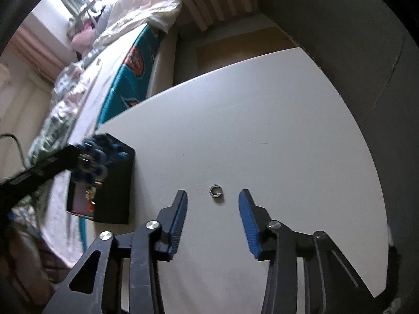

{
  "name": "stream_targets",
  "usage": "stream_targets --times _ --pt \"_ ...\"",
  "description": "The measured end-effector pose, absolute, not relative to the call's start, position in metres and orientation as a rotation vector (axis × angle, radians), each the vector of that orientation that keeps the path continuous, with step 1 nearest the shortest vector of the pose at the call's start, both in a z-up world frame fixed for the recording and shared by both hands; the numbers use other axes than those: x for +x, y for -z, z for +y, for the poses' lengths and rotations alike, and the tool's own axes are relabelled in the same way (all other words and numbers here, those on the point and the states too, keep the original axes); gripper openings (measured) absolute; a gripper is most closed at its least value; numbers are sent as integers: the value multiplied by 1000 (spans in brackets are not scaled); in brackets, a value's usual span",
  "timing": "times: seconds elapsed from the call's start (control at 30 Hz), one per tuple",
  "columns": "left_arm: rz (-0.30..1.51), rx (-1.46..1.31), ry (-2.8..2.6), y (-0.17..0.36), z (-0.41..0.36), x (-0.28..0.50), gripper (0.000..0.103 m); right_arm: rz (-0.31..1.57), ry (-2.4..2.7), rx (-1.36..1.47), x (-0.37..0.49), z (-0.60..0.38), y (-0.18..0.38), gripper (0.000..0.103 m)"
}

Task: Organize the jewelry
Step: 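Grasp and lift the blue beaded figure with the left tool, then drop the blue figure into the box with the left tool while the right tool grasps the small silver ring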

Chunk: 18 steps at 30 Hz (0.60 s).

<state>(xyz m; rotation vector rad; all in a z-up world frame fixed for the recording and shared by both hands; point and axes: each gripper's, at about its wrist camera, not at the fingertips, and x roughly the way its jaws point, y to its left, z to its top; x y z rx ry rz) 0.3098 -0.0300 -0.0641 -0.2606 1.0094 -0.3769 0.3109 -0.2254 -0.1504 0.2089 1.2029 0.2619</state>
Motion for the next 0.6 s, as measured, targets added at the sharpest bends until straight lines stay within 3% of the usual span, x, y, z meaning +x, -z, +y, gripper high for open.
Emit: stream_targets --times 0.27,0.43,0.6 --pt "962 -292 363 43 -3 295 9 1220 -195 91 319 -202 161 32" --pt "938 -305 342 35 14 287 9 1234 -148 2 320 -191 170 13" --pt "929 -332 311 34 36 281 9 1229 -158 32 317 -193 167 6"
